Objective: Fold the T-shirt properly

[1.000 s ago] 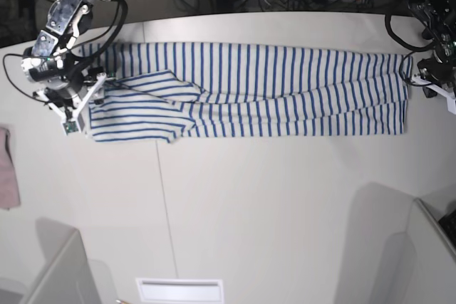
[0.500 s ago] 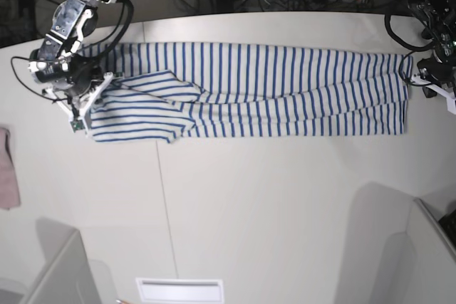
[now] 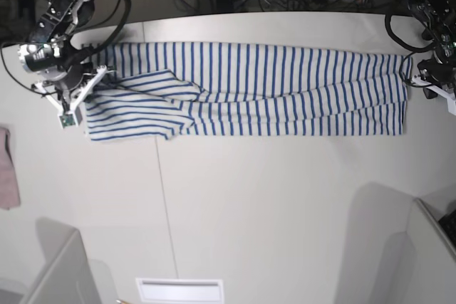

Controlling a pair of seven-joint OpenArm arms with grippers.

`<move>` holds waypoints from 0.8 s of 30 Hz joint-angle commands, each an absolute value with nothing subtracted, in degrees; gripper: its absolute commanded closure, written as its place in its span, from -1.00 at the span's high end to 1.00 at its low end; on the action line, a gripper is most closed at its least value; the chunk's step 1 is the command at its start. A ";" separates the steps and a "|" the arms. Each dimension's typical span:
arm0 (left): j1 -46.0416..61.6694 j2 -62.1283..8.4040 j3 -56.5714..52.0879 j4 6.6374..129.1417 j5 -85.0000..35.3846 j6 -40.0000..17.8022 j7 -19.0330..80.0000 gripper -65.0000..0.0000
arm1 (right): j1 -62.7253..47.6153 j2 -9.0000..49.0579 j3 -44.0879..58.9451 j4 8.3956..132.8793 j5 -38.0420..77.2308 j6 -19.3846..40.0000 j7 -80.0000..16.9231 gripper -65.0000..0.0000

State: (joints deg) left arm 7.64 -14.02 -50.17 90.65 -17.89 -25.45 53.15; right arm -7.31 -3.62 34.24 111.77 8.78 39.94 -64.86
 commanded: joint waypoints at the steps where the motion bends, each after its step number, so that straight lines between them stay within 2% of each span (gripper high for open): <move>1: 7.25 -15.25 -50.24 91.56 -18.15 -25.27 52.00 -1.00 | -7.43 -3.21 34.68 112.84 10.07 40.00 -64.31 -1.00; 6: 7.52 -15.25 -50.42 91.56 -18.15 -25.27 52.00 -1.00 | -9.89 -3.03 34.77 112.84 15.08 40.00 -64.22 -1.00; 19: 7.52 -15.25 -50.42 91.91 -18.07 -25.27 52.09 -1.00 | -9.27 -3.21 34.68 109.41 15.16 40.00 -64.66 -1.00; 20: 7.52 -15.25 -50.42 91.91 -18.07 -25.27 52.09 -1.00 | -9.36 -3.21 34.68 109.41 15.16 40.00 -64.66 -0.91; 22: 7.60 -15.43 -50.51 91.91 -18.15 -25.27 52.18 -1.00 | -9.54 -3.03 34.68 109.41 15.16 40.00 -64.66 -0.52; 24: 7.60 -16.40 -50.51 92.00 -18.68 -25.27 52.35 -1.00 | -9.63 -3.03 34.68 109.58 15.16 40.00 -64.66 -0.26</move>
State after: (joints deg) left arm 7.94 -14.83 -50.15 90.70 -18.24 -25.47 53.52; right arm -10.00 -3.49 34.54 108.62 14.61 39.94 -65.65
